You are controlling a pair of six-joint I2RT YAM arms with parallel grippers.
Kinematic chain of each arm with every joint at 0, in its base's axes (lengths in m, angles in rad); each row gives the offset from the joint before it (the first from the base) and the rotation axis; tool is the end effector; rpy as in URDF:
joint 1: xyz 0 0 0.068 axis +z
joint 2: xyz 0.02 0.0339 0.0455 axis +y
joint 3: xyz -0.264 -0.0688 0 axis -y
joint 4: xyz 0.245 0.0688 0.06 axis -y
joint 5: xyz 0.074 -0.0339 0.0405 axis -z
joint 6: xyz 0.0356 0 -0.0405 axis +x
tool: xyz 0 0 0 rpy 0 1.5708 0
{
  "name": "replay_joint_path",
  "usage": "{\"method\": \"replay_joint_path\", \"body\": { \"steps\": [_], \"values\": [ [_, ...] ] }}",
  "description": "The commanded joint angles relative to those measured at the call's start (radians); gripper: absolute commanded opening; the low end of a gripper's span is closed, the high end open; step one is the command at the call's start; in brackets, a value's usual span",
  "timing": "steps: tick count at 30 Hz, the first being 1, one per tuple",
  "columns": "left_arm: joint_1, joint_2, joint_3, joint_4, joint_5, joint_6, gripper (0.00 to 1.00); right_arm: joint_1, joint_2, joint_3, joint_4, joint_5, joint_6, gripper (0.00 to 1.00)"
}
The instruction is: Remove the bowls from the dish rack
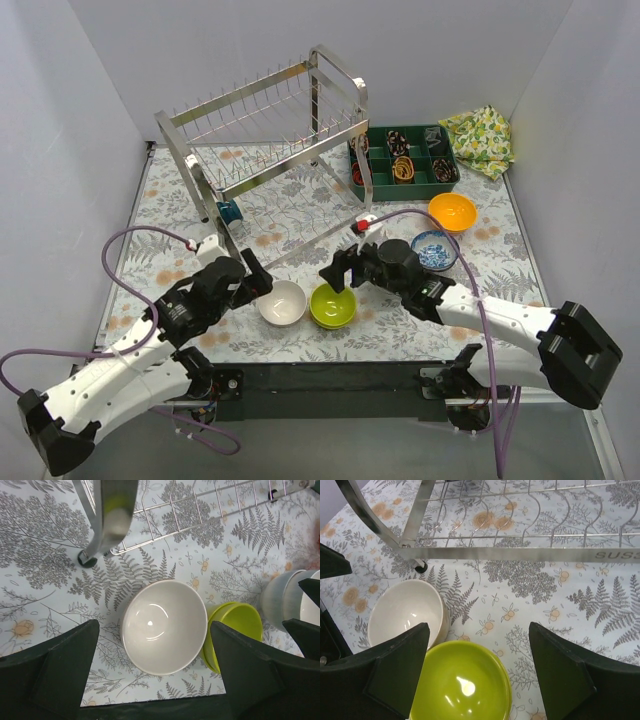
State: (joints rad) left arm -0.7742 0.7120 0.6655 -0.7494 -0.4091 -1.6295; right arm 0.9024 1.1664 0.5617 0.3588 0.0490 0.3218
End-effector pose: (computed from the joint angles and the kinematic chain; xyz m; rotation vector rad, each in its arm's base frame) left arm 0.1116 -0.0894 0.2583 -1.1782 2.0961 -0.7327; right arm 0.1613 0.2014 0.2396 -0.5076 1.8256 0.8111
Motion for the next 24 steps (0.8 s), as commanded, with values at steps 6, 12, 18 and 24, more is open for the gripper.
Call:
{"method": "replay_joint_path", "body": {
  "steps": [6, 12, 18, 24],
  "values": [
    [0.003, -0.085, 0.046, -0.025, -0.203, 0.083, 0.92, -0.003, 0.173, 0.220, 0.104, 0.017, -0.099, 0.93],
    [0.001, -0.106, 0.033, 0.056, -0.241, 0.152, 0.88, -0.017, 0.344, 0.352, 0.167, -0.041, -0.112, 0.93],
    [0.001, -0.126, -0.004, 0.180, -0.264, 0.252, 0.78, -0.020, 0.538, 0.516, 0.261, -0.136, -0.106, 0.93],
    [0.001, -0.131, -0.049, 0.257, -0.255, 0.289, 0.68, -0.017, 0.720, 0.655, 0.373, -0.173, -0.089, 0.94]
  ]
}}
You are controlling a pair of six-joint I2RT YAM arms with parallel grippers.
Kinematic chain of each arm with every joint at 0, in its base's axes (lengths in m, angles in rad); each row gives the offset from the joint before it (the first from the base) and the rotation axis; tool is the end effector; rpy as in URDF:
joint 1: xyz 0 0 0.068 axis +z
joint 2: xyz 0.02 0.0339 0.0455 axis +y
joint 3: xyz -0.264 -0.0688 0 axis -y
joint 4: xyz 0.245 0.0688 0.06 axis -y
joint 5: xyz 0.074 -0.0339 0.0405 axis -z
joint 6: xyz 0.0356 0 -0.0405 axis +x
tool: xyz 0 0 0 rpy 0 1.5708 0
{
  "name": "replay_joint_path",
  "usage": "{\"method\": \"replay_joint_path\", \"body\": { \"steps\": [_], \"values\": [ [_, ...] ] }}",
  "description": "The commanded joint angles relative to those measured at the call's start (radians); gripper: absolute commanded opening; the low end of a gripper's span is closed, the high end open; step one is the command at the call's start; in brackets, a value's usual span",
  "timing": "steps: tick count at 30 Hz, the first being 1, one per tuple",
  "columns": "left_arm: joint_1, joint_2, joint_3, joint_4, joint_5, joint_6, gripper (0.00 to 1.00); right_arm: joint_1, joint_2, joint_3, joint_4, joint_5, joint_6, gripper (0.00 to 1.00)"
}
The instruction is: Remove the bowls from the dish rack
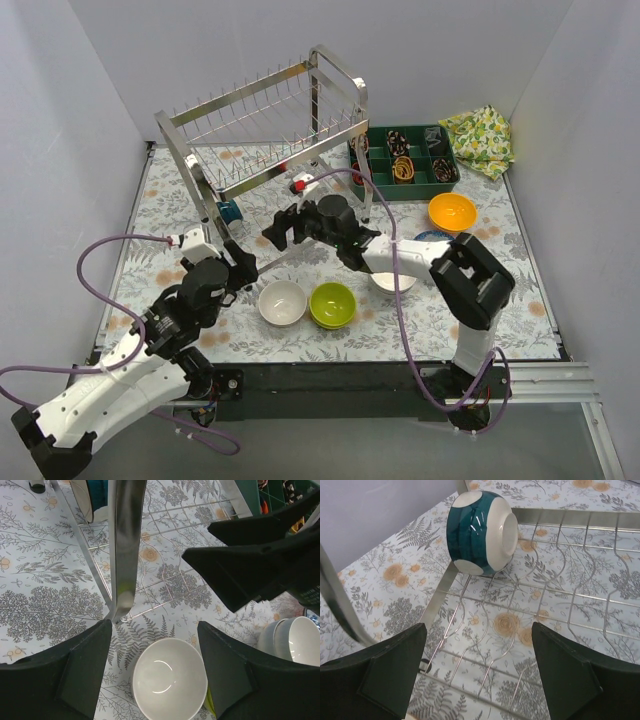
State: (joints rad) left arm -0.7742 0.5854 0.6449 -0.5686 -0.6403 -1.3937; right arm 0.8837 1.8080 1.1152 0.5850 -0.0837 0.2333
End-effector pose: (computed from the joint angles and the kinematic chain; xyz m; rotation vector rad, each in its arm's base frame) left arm 0.1082 -0.0760 0.2839 -0.9856 1.7957 -0.7313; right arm 0.2627 0.3248 0.2480 -0.6251 1.6469 0.8998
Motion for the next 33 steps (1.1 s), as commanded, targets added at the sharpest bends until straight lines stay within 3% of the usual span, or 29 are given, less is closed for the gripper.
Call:
{"method": "replay_joint_path", "body": {
  "steps": [1, 15, 24, 33],
  "values": [
    [0.003, 0.004, -0.030, 0.078, -0.021, 0.061, 0.67, 0.003, 0.100, 0.119, 0.165, -0.044, 0.003, 0.94],
    [0.013, 0.174, 0.019, 0.065, -0.113, 0.039, 0.60, 0.037, 0.407, 0.377, 0.302, -0.011, -0.037, 0.99],
    [0.039, 0.195, 0.012, 0.079, -0.078, 0.042, 0.30, 0.058, 0.527, 0.529, 0.297, 0.010, -0.075, 0.99],
    [0.079, 0.211, 0.002, 0.095, 0.001, 0.051, 0.13, 0.072, 0.602, 0.629, 0.240, 0.079, -0.089, 0.98]
  ]
}}
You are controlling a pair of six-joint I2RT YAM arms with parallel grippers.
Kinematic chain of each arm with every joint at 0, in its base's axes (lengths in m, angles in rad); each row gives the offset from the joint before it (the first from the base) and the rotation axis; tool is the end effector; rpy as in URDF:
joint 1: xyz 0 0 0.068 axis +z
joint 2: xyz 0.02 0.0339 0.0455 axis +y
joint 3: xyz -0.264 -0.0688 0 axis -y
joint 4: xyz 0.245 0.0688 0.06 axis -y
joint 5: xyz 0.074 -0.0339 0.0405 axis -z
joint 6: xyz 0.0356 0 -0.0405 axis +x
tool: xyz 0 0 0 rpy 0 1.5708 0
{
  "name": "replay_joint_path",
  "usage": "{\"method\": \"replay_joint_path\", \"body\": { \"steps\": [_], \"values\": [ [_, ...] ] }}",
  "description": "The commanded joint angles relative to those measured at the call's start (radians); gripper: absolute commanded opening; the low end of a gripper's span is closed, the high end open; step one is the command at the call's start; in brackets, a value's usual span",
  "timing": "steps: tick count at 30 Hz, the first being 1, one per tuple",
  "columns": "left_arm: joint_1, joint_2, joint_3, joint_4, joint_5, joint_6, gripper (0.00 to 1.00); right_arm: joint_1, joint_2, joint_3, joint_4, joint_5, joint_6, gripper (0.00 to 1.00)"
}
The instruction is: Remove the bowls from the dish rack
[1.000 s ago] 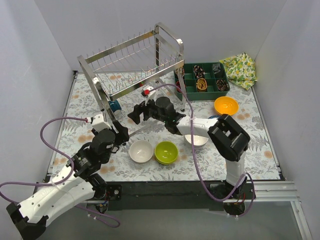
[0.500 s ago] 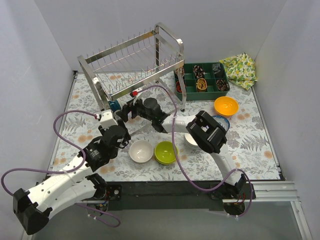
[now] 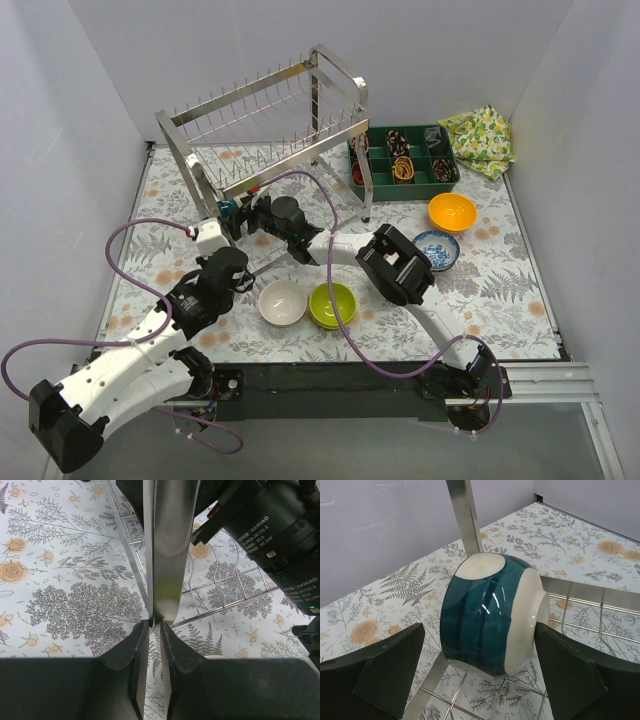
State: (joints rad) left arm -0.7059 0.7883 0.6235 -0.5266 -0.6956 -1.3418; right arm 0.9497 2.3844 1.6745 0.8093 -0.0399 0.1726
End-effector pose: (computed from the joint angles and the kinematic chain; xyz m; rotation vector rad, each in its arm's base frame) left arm 0.1392 -0.0887 0.2551 -0.9887 1.8678 -0.4442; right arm 0.3165 0.4447 0.1915 -0.6159 1.4147 0.9329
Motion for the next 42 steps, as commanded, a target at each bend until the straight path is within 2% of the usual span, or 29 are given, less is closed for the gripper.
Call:
{"method": "replay_joint_path", "body": {
  "steps": [1, 6, 12, 18, 19, 21, 22, 25, 28, 33, 42],
  "values": [
    [0.013, 0.009, 0.021, 0.053, 0.057, 0.001, 0.12, 0.006, 0.039, 0.088, 0.008, 0.037, -0.028, 0.99],
    [0.031, -0.001, 0.015, 0.057, 0.076, 0.009, 0.09, 0.008, 0.064, 0.122, -0.030, 0.018, -0.033, 0.97],
    [0.048, -0.006, 0.008, 0.059, 0.093, 0.007, 0.08, 0.008, 0.068, 0.123, -0.044, 0.006, -0.039, 0.84],
    [0.063, -0.004, 0.008, 0.063, 0.110, 0.010, 0.08, 0.011, 0.036, 0.102, -0.045, -0.029, -0.088, 0.55],
    [0.066, -0.003, 0.008, 0.063, 0.114, 0.010, 0.08, 0.011, 0.030, 0.094, -0.047, -0.035, -0.111, 0.46],
    [0.071, -0.001, 0.008, 0.066, 0.120, 0.012, 0.08, 0.017, 0.010, 0.082, -0.045, -0.037, -0.137, 0.36],
    [0.074, -0.001, 0.007, 0.068, 0.123, 0.010, 0.08, 0.018, 0.004, 0.076, -0.045, -0.034, -0.166, 0.26],
    [0.083, 0.000, 0.005, 0.070, 0.133, 0.012, 0.08, 0.029, -0.022, 0.064, -0.042, -0.025, -0.215, 0.12],
    [0.088, -0.001, 0.005, 0.073, 0.139, 0.010, 0.08, 0.043, -0.047, 0.057, -0.044, -0.014, -0.274, 0.04],
    [0.098, -0.004, 0.004, 0.073, 0.148, 0.010, 0.08, 0.069, -0.094, 0.031, -0.013, 0.034, -0.366, 0.01],
    [0.111, -0.004, 0.002, 0.074, 0.156, 0.009, 0.07, 0.073, -0.180, -0.076, 0.071, 0.126, -0.390, 0.01]
  ]
}}
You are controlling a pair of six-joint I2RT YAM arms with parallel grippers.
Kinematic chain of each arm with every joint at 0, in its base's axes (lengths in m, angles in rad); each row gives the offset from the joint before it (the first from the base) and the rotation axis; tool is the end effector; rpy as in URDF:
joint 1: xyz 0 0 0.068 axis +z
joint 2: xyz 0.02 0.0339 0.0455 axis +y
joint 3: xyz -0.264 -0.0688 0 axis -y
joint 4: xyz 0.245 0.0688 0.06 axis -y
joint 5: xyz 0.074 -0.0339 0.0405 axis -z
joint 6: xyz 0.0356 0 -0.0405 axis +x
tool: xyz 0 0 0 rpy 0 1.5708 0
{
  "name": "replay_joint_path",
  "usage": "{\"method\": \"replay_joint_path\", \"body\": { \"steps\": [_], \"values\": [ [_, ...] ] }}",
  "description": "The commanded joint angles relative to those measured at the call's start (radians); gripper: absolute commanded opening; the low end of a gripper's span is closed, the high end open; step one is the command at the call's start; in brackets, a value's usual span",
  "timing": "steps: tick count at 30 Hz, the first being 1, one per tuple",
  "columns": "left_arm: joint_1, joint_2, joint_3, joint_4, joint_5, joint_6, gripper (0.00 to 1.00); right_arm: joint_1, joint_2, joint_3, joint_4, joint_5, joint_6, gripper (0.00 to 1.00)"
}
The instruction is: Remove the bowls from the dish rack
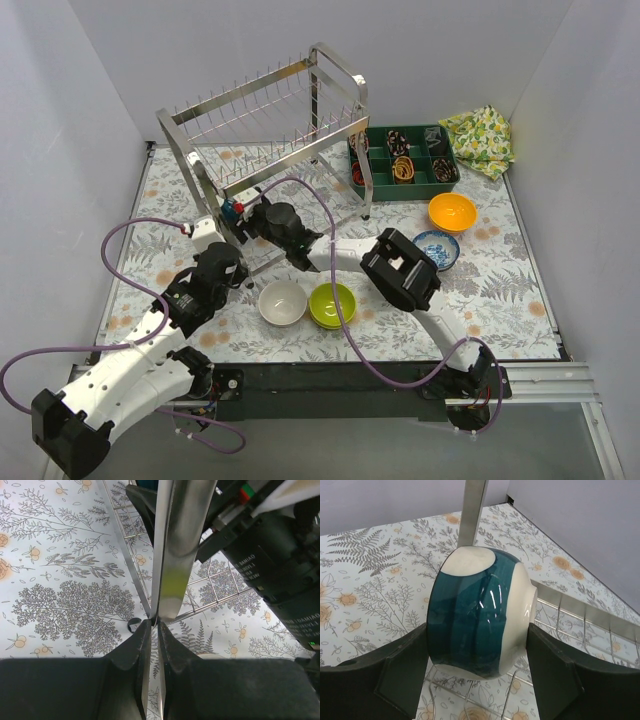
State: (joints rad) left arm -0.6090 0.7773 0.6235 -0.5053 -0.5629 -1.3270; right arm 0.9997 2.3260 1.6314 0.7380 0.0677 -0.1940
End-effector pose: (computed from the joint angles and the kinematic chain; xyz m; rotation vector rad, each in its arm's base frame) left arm 0.1465 -0.0790 0.2567 -1.0346 1.8946 -0.5129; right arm 0.2923 0.4505 0.1998 -0.8290 1.3178 0.5886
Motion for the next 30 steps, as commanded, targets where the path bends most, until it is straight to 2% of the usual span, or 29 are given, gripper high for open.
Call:
{"method": "replay_joint_path", "body": {
  "steps": [1, 10, 19, 23, 30],
  "values": [
    [0.012, 0.007, 0.002, 0.051, 0.024, -0.006, 0.08, 0.024, -0.129, -0.044, 0.155, 0.029, -0.022, 0.01],
    [0.023, 0.000, -0.001, 0.054, 0.040, -0.008, 0.08, 0.013, -0.234, -0.192, 0.187, 0.070, 0.036, 0.01],
    [0.029, -0.016, -0.002, 0.059, 0.060, -0.003, 0.08, -0.024, -0.369, -0.386, 0.235, 0.064, 0.226, 0.01],
    [0.031, -0.024, -0.005, 0.060, 0.075, 0.002, 0.13, -0.038, -0.421, -0.458, 0.233, 0.060, 0.289, 0.01],
    [0.032, -0.042, -0.015, 0.062, 0.092, 0.003, 0.34, -0.079, -0.508, -0.550, 0.235, 0.023, 0.468, 0.01]
  ]
}}
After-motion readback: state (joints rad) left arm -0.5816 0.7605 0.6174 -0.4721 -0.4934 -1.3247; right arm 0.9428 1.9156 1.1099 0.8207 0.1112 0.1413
